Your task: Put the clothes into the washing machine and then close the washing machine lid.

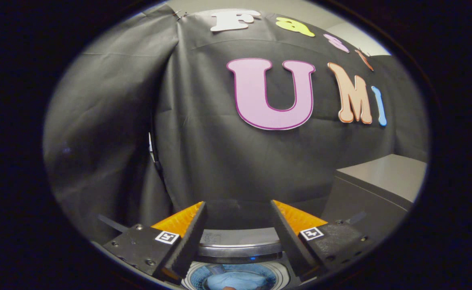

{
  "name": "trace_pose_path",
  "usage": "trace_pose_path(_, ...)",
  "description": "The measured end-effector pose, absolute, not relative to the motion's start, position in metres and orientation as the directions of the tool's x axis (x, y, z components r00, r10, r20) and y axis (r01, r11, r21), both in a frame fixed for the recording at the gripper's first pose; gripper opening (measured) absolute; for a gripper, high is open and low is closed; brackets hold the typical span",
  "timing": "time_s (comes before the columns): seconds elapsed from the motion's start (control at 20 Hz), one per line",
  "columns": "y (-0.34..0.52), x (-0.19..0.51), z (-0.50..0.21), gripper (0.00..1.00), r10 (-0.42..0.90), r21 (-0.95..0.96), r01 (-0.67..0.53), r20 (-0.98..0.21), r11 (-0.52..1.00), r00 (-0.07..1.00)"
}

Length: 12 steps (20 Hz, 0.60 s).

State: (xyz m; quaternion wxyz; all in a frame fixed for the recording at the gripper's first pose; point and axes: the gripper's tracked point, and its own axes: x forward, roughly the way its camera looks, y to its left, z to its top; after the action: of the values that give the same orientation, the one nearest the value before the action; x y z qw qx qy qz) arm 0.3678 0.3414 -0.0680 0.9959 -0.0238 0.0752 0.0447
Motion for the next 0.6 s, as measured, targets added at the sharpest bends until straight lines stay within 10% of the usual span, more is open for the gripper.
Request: trace_pose_path(0.6,0.347,0.268,-0.134,0.93,0.128,-0.036,-0.139,-0.212,0.99,0.969)
